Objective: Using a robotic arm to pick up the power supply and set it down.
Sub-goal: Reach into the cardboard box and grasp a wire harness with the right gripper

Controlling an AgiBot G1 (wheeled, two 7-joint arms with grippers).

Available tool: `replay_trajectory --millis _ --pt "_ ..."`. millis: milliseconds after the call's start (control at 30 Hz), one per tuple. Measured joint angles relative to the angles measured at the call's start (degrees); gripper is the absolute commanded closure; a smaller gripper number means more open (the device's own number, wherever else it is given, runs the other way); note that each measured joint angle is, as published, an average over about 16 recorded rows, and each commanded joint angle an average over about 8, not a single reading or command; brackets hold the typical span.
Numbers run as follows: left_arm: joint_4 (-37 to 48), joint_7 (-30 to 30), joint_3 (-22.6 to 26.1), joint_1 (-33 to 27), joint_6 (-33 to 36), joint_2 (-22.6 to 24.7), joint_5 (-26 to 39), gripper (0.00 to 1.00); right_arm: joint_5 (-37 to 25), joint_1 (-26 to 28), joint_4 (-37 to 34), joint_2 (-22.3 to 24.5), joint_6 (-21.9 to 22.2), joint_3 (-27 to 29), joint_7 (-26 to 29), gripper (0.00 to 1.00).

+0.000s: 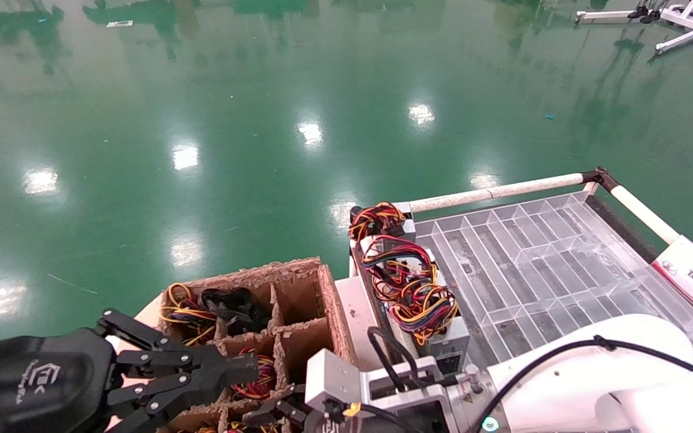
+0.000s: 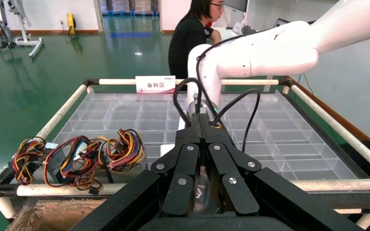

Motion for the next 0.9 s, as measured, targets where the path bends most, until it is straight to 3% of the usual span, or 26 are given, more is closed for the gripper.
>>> replay_trajectory --millis 900 --pt "0.0 0.0 0.0 0.0 0.0 0.0 0.0 0.94 0.7 2.4 -16.2 -4.2 -1.0 0.3 -7.3 1.00"
